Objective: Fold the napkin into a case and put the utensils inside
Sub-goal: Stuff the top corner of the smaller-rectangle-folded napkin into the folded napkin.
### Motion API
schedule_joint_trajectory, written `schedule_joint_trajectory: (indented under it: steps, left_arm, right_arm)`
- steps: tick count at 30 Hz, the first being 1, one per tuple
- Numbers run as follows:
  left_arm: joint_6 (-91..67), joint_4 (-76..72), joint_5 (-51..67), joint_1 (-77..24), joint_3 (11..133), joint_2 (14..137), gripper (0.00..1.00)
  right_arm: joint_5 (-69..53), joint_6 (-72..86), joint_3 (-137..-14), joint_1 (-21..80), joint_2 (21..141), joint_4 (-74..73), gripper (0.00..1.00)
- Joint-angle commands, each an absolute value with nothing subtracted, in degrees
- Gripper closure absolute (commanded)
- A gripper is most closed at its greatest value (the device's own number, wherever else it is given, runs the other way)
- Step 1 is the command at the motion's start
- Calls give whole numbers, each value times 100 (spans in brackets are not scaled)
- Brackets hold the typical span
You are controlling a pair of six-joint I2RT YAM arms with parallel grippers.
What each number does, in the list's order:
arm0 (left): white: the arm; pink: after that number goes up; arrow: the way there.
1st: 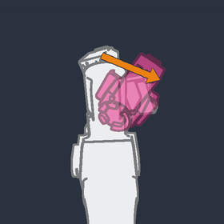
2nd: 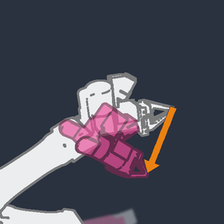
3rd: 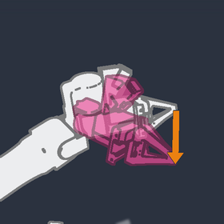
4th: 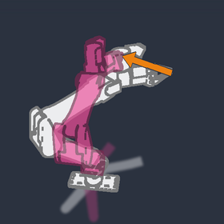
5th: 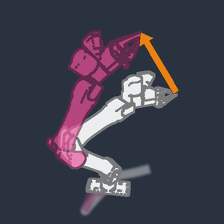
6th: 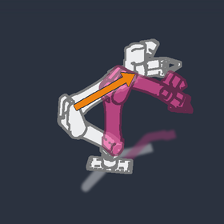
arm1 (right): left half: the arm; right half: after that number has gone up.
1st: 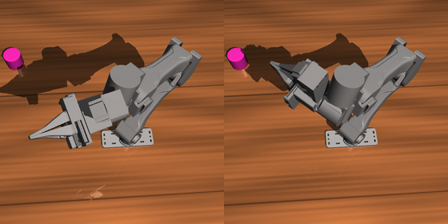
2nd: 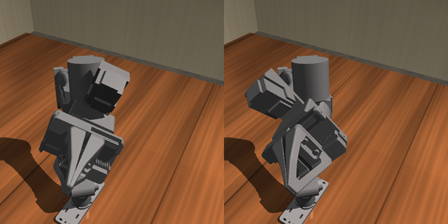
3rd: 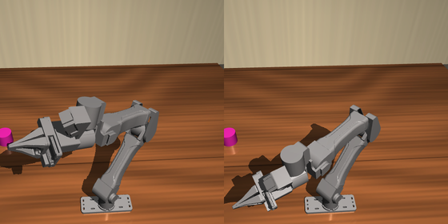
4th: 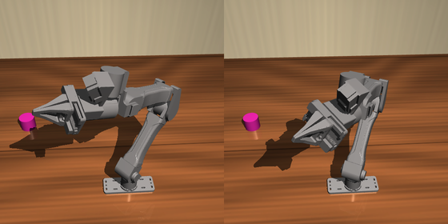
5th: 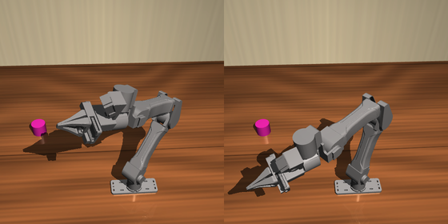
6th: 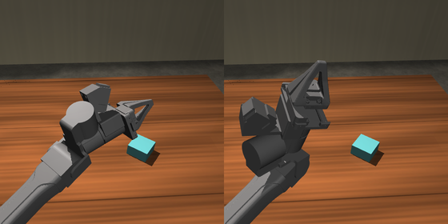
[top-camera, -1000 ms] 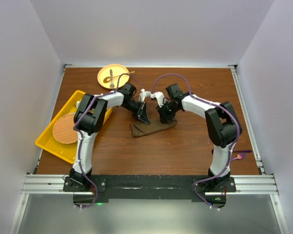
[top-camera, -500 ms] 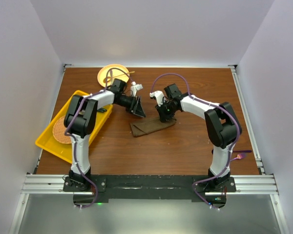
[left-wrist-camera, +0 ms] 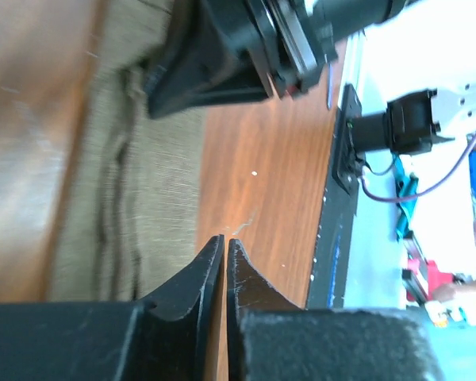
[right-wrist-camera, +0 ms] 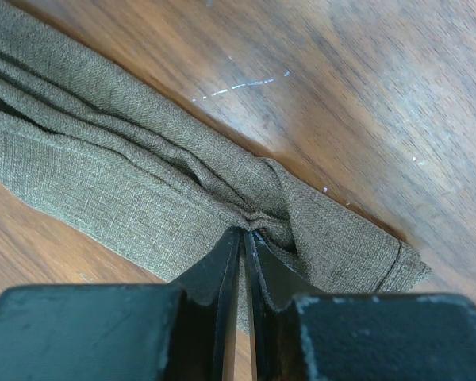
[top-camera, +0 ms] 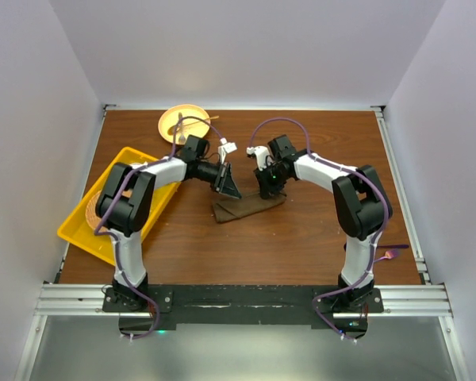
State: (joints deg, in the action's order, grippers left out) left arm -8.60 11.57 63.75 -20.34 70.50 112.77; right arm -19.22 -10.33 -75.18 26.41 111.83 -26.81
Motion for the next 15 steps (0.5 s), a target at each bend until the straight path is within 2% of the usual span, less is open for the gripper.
schedule_joint_trajectory:
  steps: [1, 5, 11, 15]
  left_arm:
    - [-1186, 941, 6057, -2110, 6961, 11662, 92]
    - [-1213, 1334, 5363, -2013, 7250, 12321, 92]
    - [-1099, 1494, 5370, -1995, 7400, 12691, 97]
    - [-801, 1740, 5344, -2004, 7567, 12718, 98]
  right_arm:
    - [-1740, -905, -7480, 2575, 11470, -2936, 89]
    - [-1968, -1002, -7505, 2566, 11330, -3084, 87]
    - [-3075, -1003, -8023, 2383, 10855, -3716, 78]
    - [-3384, -984, -8384, 2136, 10846, -3929, 78]
